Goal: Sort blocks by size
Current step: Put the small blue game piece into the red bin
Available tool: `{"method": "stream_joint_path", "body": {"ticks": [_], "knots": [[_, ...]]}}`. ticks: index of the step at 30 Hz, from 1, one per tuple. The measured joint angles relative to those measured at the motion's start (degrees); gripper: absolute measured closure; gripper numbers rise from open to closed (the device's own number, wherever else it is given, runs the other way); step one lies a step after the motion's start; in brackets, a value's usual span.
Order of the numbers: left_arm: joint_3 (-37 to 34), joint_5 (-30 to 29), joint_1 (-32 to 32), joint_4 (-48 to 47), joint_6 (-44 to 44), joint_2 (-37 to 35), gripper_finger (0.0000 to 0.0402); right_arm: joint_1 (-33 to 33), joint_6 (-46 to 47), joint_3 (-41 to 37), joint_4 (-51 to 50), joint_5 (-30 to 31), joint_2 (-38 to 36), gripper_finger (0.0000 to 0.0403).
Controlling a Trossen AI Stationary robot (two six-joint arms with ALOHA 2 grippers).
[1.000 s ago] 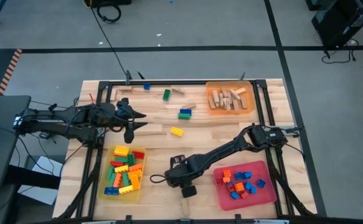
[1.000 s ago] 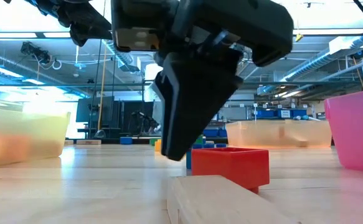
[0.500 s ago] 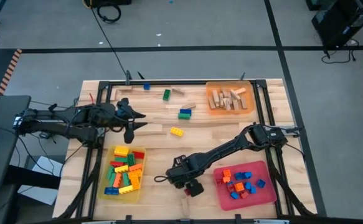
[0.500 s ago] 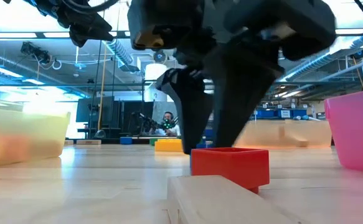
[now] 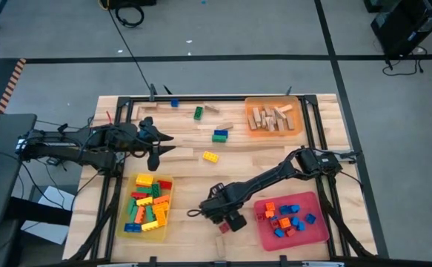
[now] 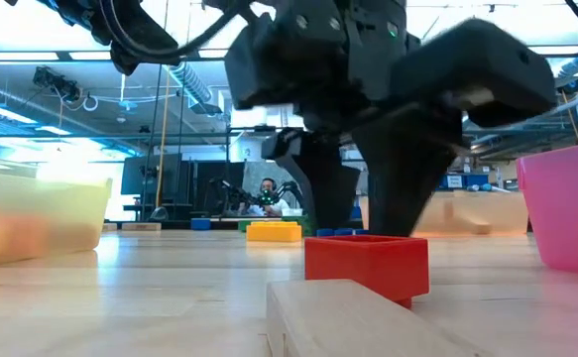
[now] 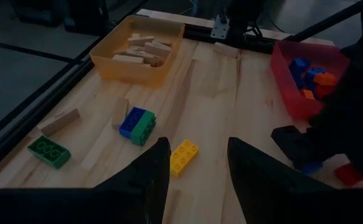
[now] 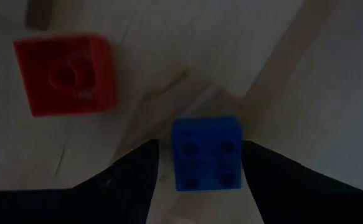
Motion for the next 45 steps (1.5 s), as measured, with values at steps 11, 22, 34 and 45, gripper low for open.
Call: {"method": "stream_joint_path", "body": {"ticks": [11, 22, 34, 45], "knots": [[0.0, 0.0, 0.0, 0.0, 0.0, 0.0, 0.0234, 0.5, 0.0, -1.5, 3.0, 2.1, 0.0, 0.0234], [0.0, 0.0, 0.0, 2.7, 0.0, 0.0, 0.0234, -1.5, 13.6, -1.6, -5.6, 9.2, -2.2, 0.0249], [0.0, 0.0, 0.0, 3.0, 0.0, 0.0, 0.0234, 0.6, 49.7, -6.5, -16.1, 16.7, -19.6, 0.0249], [0.0, 0.0, 0.0, 3.0, 0.0, 0.0, 0.0234, 12.6, 90.0, -15.0, -17.2, 9.6, -30.5, 0.0249]]}}
